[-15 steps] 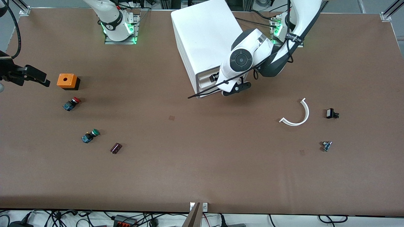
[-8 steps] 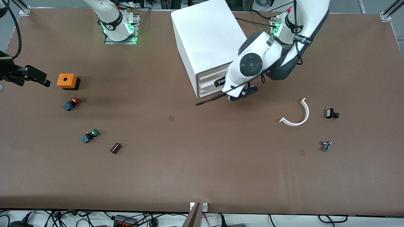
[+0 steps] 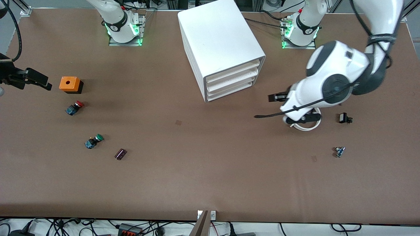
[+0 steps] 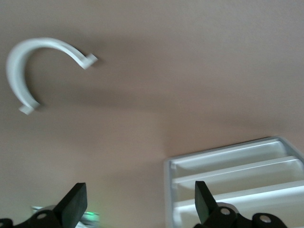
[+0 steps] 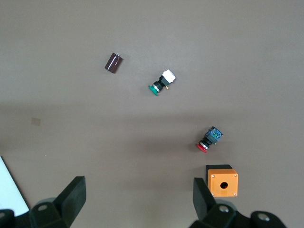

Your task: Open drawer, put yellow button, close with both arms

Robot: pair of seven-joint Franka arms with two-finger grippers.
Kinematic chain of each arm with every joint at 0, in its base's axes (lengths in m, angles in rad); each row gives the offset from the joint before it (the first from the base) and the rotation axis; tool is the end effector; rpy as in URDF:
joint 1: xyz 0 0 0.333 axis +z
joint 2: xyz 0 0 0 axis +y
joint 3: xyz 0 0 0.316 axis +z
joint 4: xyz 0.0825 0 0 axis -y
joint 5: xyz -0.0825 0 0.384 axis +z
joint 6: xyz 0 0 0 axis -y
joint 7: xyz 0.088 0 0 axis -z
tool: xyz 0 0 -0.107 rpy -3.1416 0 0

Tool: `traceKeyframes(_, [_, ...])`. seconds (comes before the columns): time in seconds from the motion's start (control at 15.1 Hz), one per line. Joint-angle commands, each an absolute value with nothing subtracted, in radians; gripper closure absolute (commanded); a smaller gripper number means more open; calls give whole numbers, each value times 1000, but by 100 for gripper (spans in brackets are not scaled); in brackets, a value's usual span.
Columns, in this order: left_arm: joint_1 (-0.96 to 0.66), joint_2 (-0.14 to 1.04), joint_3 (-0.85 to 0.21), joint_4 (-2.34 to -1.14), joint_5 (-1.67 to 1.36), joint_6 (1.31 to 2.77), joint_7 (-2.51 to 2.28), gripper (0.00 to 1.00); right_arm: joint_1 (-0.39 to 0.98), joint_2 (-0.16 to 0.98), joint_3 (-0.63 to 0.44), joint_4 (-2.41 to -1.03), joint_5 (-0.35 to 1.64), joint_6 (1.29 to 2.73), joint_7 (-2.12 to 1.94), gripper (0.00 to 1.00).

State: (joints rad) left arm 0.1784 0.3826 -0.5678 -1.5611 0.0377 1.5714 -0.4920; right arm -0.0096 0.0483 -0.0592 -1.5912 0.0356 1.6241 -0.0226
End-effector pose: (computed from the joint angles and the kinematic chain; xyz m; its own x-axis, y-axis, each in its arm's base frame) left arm 0.5902 -0.1933 0.4324 0.9334 0.0912 -0.3472 0.0979 -0.9952 0.0018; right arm 0.5717 -0.0350 0.5924 0.9987 -0.0481 -0.0146 -0.0485 -0.9983 -0.0330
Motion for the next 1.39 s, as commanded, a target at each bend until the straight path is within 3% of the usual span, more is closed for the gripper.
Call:
traceKeyframes(0.0, [271, 374, -578, -1491, 86, 1493, -266, 0, -14, 34, -57, -1605, 25, 1634, -34, 0])
traceKeyframes(0.2, [353, 374, -581, -1416, 69, 1376, -48, 0, -12, 37, -57, -1605, 26, 1632, -32, 0])
traceKeyframes(0.4, [402, 327, -548, -1401, 64, 1365, 105, 0, -11, 37, -55, -1605, 26, 1634, -32, 0])
traceKeyframes(0.6, [355, 250, -409, -1405, 20, 1399, 130, 0, -14, 37, -57, -1605, 25, 1641, -32, 0])
traceKeyframes(0.86, [73, 164, -39, -1465, -41, 1488, 121, 0, -9, 38, -52, -1603, 0, 1641, -31, 0])
traceKeyframes(1.19, [-24, 2, 40, -1701, -38, 1716, 100, 0, -9, 38, -52, -1605, 0, 1637, -29, 0])
traceKeyframes(1.32, [-38, -26, 43, -1724, -35, 1723, 109, 0, -15, 38, -46, -1603, 0, 1640, -26, 0])
